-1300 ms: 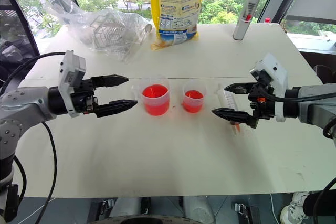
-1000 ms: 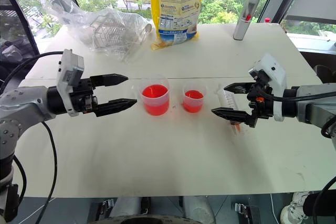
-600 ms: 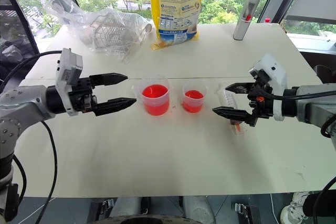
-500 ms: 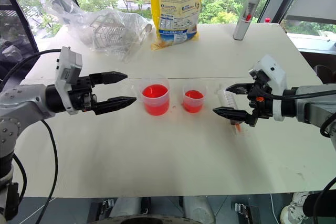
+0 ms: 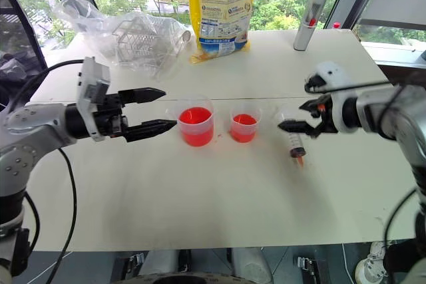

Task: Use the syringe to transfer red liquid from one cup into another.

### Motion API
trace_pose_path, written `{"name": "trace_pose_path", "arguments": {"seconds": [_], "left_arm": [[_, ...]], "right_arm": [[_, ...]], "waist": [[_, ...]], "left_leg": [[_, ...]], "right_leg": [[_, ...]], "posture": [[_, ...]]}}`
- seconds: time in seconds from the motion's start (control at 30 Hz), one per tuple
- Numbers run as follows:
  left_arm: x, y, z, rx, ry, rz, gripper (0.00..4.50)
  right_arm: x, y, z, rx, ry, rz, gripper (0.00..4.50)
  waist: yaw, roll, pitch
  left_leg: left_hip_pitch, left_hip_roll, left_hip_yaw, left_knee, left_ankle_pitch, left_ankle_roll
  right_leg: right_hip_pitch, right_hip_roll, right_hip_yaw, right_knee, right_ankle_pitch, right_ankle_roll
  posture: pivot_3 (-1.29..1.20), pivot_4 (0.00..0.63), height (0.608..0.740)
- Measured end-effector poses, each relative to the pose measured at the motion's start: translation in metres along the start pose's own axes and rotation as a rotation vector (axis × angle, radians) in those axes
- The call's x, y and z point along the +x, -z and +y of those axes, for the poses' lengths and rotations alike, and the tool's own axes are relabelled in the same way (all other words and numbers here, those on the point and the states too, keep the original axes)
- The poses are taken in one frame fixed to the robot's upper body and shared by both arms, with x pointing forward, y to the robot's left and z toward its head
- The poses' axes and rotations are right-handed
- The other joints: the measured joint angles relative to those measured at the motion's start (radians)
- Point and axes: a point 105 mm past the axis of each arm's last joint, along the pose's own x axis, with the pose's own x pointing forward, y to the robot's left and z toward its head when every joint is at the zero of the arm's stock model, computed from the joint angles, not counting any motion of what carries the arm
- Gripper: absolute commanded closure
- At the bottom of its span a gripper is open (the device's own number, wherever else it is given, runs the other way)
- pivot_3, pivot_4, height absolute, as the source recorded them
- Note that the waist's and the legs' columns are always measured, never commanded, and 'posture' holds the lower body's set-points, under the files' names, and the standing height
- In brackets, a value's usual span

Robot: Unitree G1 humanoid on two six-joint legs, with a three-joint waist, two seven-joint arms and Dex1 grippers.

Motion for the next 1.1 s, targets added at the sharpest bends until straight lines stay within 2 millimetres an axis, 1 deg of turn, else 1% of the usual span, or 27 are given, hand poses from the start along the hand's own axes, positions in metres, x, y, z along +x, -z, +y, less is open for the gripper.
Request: {"name": "trace_pose_path", "arguments": {"seconds": [0.07, 0.13, 0.2, 0.33, 0.47, 0.6, 0.67, 0.77, 0.9, 0.93, 1.1], "left_arm": [[0.002, 0.002, -0.001, 0.002, 0.003, -0.012, 0.0], [0.003, 0.005, -0.001, -0.006, -0.005, -0.01, 0.0], [0.004, 0.006, -0.001, -0.008, -0.008, -0.013, 0.0], [0.004, 0.009, -0.005, -0.008, -0.021, -0.018, 0.0], [0.003, 0.011, -0.007, -0.007, -0.042, -0.02, 0.0], [0.001, 0.012, -0.008, -0.007, -0.058, -0.02, 0.0], [0.0, 0.012, -0.007, -0.008, -0.072, -0.019, 0.0], [-0.001, 0.011, -0.006, -0.005, -0.082, -0.021, 0.0], [-0.001, 0.011, -0.005, -0.003, -0.087, -0.018, 0.0], [-0.002, 0.011, -0.005, -0.001, -0.087, -0.017, 0.0], [-0.003, 0.01, 0.0, 0.001, -0.094, -0.013, 0.0]], "right_arm": [[0.017, 0.009, -0.017, 0.08, 0.07, 0.086, 0.07], [0.033, 0.024, -0.024, 0.15, 0.092, 0.176, 0.07], [0.042, 0.028, -0.025, 0.191, 0.093, 0.222, 0.07], [0.053, 0.026, -0.031, 0.261, 0.104, 0.271, 0.07], [0.064, 0.032, -0.029, 0.303, 0.088, 0.324, 0.07], [0.076, 0.044, -0.027, 0.331, 0.072, 0.387, 0.07], [0.08, 0.041, -0.025, 0.315, 0.068, 0.392, 0.07], [0.083, 0.04, -0.024, 0.315, 0.062, 0.393, 0.76], [0.084, 0.04, -0.025, 0.311, 0.065, 0.395, 2.88], [0.085, 0.039, -0.025, 0.311, 0.063, 0.395, 3.12], [0.083, 0.039, -0.025, 0.338, 0.062, 0.391, 3.13]], "waist": [[0.001, -0.001, 0.0], [0.004, 0.0, 0.0], [0.004, 0.0, 0.0], [0.001, 0.001, 0.0], [0.001, 0.001, 0.0], [0.001, 0.001, 0.0], [0.001, 0.001, 0.0], [0.0, 0.0, -0.001], [-0.001, 0.0, -0.001], [-0.001, 0.0, -0.001], [0.0, 0.0, -0.001]], "left_leg": [[-0.001, 0.0, 0.0, 0.0, 0.0, 0.0], [-0.003, 0.0, 0.0, -0.001, 0.0, 0.0], [-0.005, 0.0, 0.0, -0.001, 0.0, 0.0], [-0.005, 0.0, 0.0, -0.001, 0.0, 0.001], [-0.004, 0.0, 0.0, 0.0, 0.0, 0.001], [-0.004, 0.0, 0.0, 0.0, 0.0, 0.001], [-0.004, 0.0, 0.0, 0.001, 0.0, 0.001], [-0.004, 0.0, 0.0, 0.001, 0.0, 0.001], [-0.003, 0.0, 0.0, 0.0, 0.0, 0.001], [-0.003, 0.0, 0.0, 0.0, 0.0, 0.001], [-0.003, 0.0, 0.0, 0.0, 0.0, 0.001]], "right_leg": [[-0.001, 0.0, 0.0, 0.0, 0.0, 0.0], [-0.002, 0.0, 0.0, 0.0, 0.001, 0.001], [-0.005, 0.0, 0.0, 0.0, 0.001, 0.002], [-0.005, 0.0, 0.0, 0.0, 0.001, 0.002], [-0.004, 0.001, -0.001, 0.0, 0.001, 0.002], [-0.003, 0.001, -0.001, 0.001, 0.001, 0.002], [-0.003, 0.001, -0.001, 0.001, 0.001, 0.002], [-0.003, 0.001, -0.001, 0.001, 0.001, 0.002], [-0.003, 0.001, -0.001, 0.001, 0.001, 0.002], [-0.003, 0.001, -0.001, 0.001, 0.001, 0.002], [-0.003, 0.001, -0.001, 0.002, 0.001, 0.002]], "posture": [[0.0, 0.15, 0.74], [0.0, 0.15, 0.74], [0.0, 0.15, 0.74], [0.0, 0.15, 0.74], [0.0, 0.15, 0.74], [0.0, 0.15, 0.74], [0.0, 0.15, 0.74], [0.0, 0.15, 0.74], [0.0, 0.15, 0.74], [0.0, 0.15, 0.74], [0.0, 0.15, 0.74]]}}
